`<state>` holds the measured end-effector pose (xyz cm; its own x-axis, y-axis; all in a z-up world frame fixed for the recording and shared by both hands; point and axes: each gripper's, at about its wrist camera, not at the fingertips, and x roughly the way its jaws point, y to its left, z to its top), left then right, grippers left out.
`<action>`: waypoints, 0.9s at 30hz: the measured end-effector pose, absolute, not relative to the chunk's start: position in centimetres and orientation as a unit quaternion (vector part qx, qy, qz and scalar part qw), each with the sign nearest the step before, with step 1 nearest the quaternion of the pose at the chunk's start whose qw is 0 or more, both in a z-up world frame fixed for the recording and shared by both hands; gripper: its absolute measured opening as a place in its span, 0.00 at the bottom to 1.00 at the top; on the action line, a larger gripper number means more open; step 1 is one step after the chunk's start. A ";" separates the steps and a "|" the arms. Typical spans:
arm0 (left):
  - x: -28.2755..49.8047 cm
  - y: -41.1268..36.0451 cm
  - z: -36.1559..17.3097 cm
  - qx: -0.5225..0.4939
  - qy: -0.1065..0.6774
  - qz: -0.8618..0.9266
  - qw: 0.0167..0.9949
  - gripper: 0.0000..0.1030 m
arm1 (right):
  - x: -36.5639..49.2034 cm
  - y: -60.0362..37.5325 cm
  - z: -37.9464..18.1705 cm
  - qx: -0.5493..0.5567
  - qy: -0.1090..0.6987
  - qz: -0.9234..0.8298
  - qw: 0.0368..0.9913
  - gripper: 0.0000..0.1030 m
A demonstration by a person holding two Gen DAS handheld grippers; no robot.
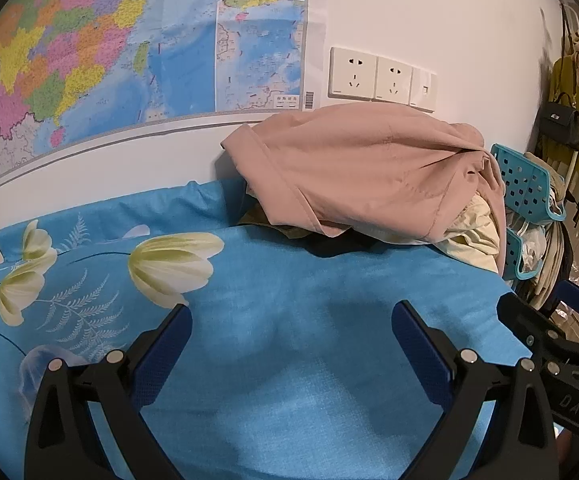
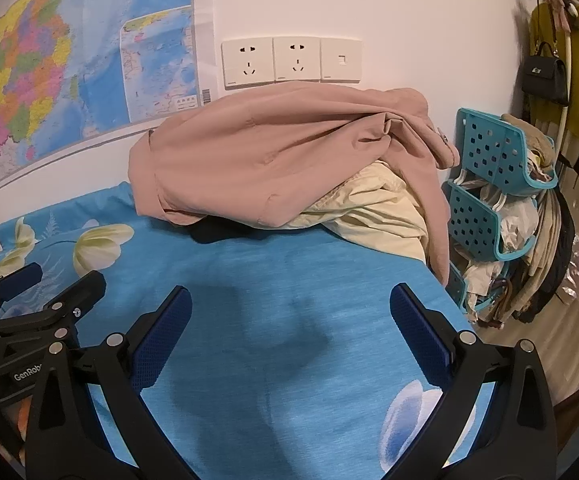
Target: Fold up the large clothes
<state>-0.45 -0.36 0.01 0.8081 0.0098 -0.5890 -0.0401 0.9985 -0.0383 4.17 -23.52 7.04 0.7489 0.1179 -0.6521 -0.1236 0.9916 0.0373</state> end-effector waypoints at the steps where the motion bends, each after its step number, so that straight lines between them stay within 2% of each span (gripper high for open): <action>1: -0.4 -0.3 0.0 -0.025 0.309 0.013 0.951 0.94 | 4.2 -23.6 7.1 -0.004 0.348 0.064 0.935 0.95; 27: -0.4 -0.4 0.0 -0.027 0.310 0.012 0.950 0.94 | 4.5 -23.6 7.2 -0.015 0.348 0.063 0.935 0.95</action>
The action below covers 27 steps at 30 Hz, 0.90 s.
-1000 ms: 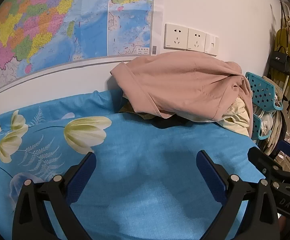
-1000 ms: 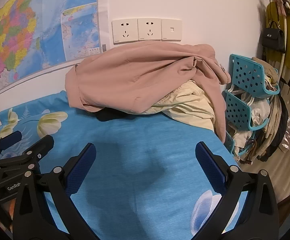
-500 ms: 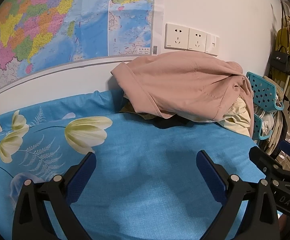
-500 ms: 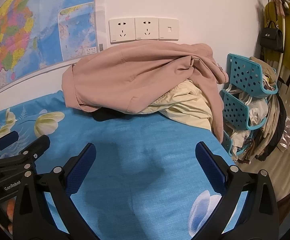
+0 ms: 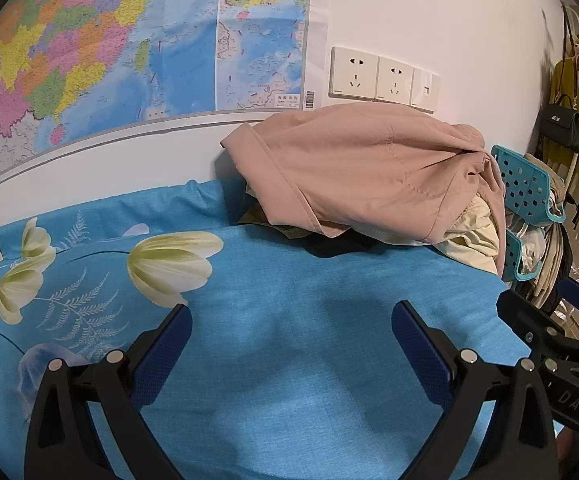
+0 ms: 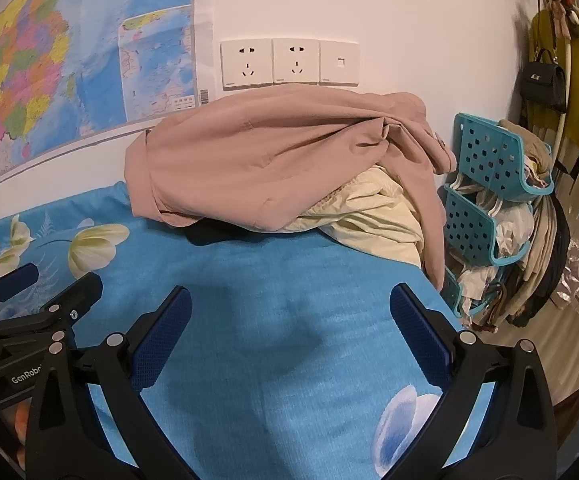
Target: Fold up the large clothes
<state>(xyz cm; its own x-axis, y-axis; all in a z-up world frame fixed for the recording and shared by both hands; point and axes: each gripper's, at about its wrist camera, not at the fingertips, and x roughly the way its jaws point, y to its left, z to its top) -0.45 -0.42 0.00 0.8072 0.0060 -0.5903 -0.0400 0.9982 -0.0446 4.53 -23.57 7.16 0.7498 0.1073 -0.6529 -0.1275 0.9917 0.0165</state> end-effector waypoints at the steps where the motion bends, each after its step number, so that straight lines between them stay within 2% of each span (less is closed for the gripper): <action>1: -0.4 -0.4 0.0 -0.028 0.311 0.012 0.950 0.94 | 4.5 -23.5 7.2 -0.016 0.347 0.063 0.936 0.95; 27: 1.2 -0.2 -0.8 -0.038 0.330 0.013 0.943 0.94 | 5.5 -23.1 6.8 -0.034 0.344 0.066 0.936 0.95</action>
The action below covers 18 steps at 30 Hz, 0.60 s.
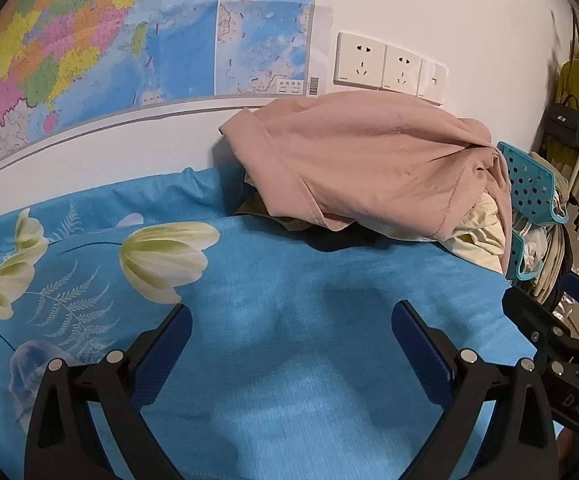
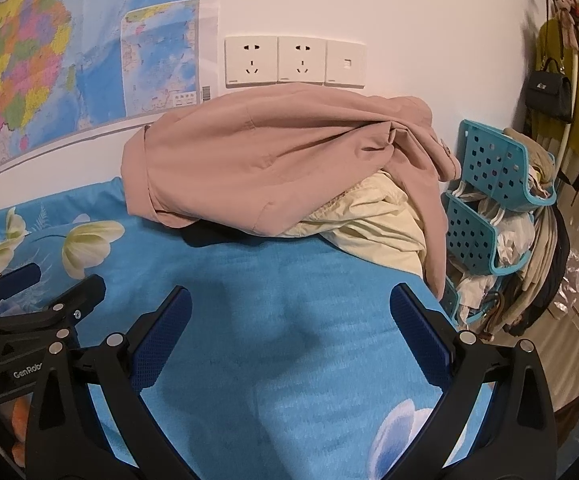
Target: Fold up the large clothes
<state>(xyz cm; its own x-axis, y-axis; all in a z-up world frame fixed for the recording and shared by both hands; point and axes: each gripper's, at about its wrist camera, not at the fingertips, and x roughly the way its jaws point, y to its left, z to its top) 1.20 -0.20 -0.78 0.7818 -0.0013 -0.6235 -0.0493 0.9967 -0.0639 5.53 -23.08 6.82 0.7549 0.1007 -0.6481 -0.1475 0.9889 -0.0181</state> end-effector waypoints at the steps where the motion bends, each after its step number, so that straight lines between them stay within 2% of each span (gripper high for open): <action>1: 1.3 -0.1 -0.8 -0.041 0.332 0.011 0.942 0.94 | 5.7 -23.0 6.8 -0.038 0.343 0.067 0.936 0.95; 18: 3.7 0.2 -1.6 -0.049 0.353 0.010 0.934 0.94 | 7.4 -22.2 6.5 -0.066 0.331 0.081 0.938 0.95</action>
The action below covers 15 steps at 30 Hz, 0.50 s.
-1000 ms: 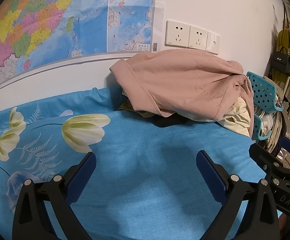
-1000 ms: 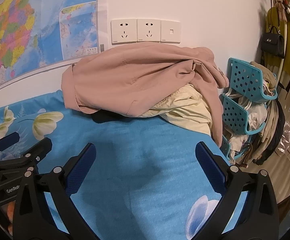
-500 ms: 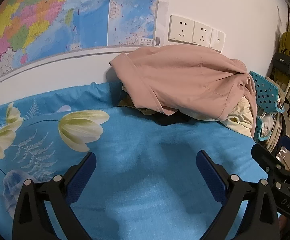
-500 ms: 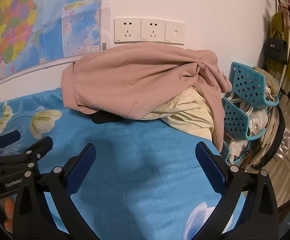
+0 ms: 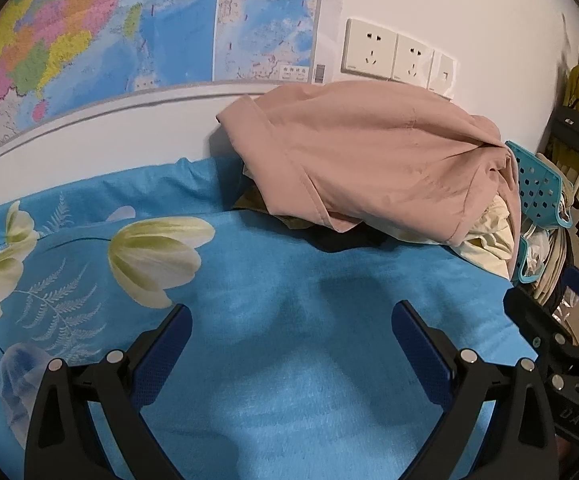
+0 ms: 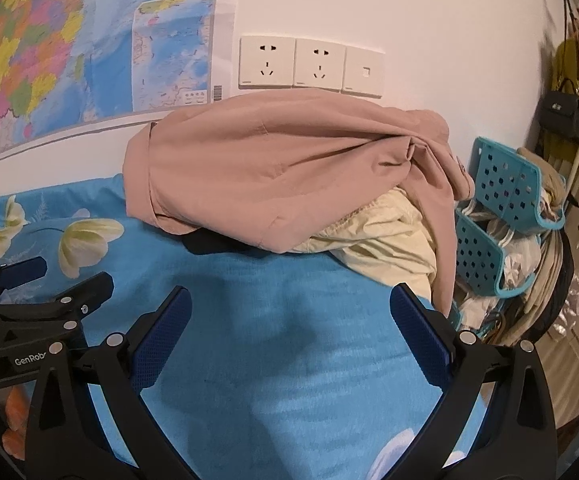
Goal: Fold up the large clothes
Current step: 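Grasp the pink jacket with the right gripper while the left gripper grasps it too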
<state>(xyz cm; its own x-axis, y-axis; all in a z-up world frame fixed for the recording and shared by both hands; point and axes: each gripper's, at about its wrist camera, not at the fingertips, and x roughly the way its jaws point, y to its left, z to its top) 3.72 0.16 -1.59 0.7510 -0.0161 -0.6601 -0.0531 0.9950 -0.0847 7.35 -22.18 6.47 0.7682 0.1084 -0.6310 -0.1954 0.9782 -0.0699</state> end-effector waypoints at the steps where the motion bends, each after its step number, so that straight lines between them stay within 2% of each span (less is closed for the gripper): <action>1: 3.9 0.1 -1.7 -0.047 0.357 0.009 0.933 0.94 | 7.6 -22.1 6.4 -0.071 0.329 0.081 0.938 0.95; 9: 6.1 2.4 -2.6 -0.041 0.370 0.045 0.927 0.94 | 11.4 -20.2 5.0 -0.122 0.326 0.095 0.933 0.95; 15: 7.6 6.4 -2.7 -0.053 0.369 0.087 0.924 0.94 | 15.3 -14.8 2.1 -0.253 0.294 0.108 0.916 0.92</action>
<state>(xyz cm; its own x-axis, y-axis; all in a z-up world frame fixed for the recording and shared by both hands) 7.58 6.39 -2.67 0.7125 0.1222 -0.6910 -0.1999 0.9793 -0.0330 15.26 -14.77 2.14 0.8041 0.0485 -0.5924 -0.3457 0.8490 -0.3997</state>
